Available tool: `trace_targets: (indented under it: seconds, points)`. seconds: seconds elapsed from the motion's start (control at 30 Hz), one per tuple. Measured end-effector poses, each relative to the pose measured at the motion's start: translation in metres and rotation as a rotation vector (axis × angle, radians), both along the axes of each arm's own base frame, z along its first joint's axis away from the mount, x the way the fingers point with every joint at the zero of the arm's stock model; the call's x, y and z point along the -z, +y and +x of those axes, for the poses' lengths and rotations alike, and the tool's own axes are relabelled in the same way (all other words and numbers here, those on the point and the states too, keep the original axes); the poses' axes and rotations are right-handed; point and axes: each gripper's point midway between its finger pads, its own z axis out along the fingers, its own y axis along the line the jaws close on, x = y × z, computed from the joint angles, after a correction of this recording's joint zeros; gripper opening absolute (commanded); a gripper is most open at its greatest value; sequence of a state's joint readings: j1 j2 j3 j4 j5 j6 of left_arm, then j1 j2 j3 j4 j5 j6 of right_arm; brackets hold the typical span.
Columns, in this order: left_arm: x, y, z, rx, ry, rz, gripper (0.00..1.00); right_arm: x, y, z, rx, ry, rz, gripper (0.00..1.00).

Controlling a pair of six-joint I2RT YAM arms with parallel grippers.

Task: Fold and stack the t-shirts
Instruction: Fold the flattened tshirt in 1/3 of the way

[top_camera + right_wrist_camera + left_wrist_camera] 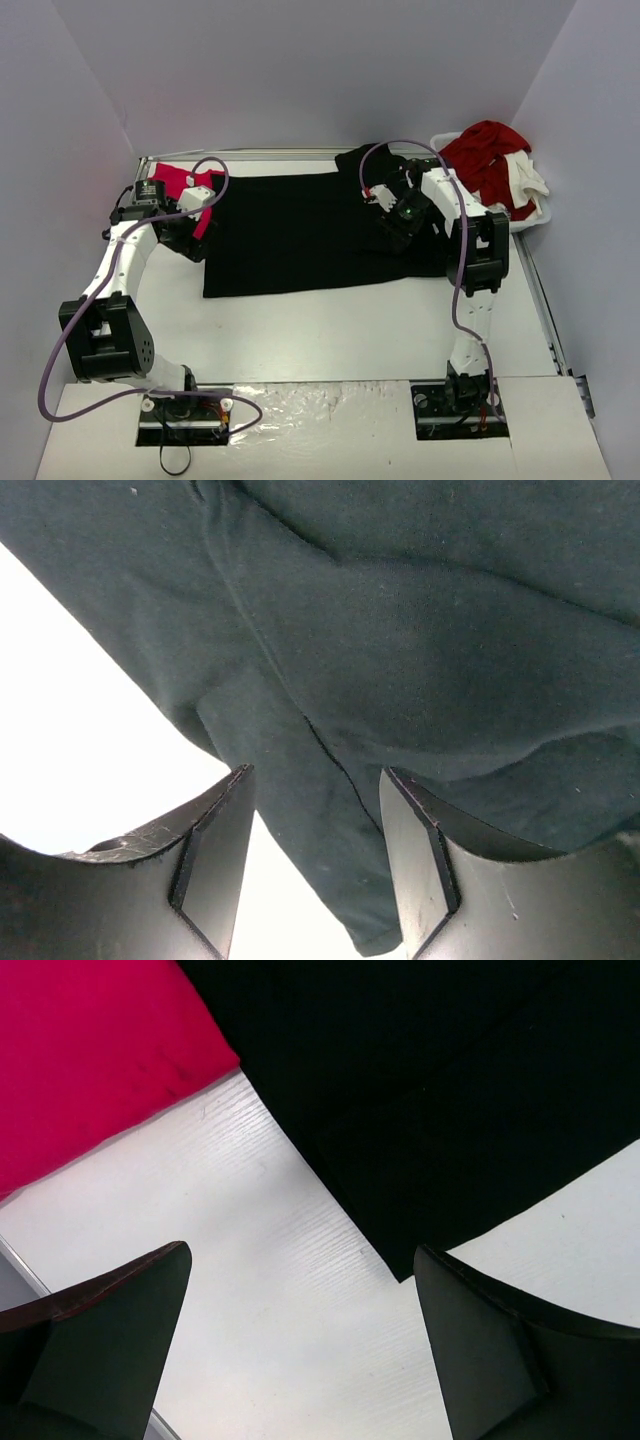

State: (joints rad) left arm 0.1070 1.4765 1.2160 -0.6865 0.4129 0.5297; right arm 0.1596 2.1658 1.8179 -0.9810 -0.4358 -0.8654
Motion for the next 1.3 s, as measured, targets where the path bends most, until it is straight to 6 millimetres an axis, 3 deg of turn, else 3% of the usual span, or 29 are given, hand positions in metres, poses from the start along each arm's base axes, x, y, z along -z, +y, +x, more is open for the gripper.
trace_targets:
  seconds: [0.33, 0.57, 0.67, 0.77, 0.9, 1.3]
  points:
    - [0.0, 0.0, -0.001, -0.012, -0.001, -0.006, 0.94, 0.035, -0.001, -0.007, 0.001, 0.094, -0.013, 0.49]
    - [0.005, 0.0, -0.003, -0.016, 0.011, -0.007, 0.94, 0.036, -0.001, -0.006, 0.002, 0.1, -0.013, 0.46]
    - [0.005, 0.0, -0.003, -0.016, 0.011, -0.007, 0.94, 0.036, -0.001, -0.004, 0.002, 0.095, -0.013, 0.37]
    - [0.005, 0.0, -0.003, -0.016, 0.011, -0.007, 0.94, 0.036, -0.001, -0.002, 0.001, 0.093, -0.013, 0.16]
    - [0.005, 0.0, -0.003, -0.016, 0.011, -0.007, 0.94, 0.037, -0.001, -0.001, 0.005, 0.093, -0.017, 0.01]
    - [0.01, -0.001, -0.006, -0.014, 0.024, -0.012, 0.94, 0.032, 0.0, 0.004, 0.024, 0.08, -0.019, 0.0]
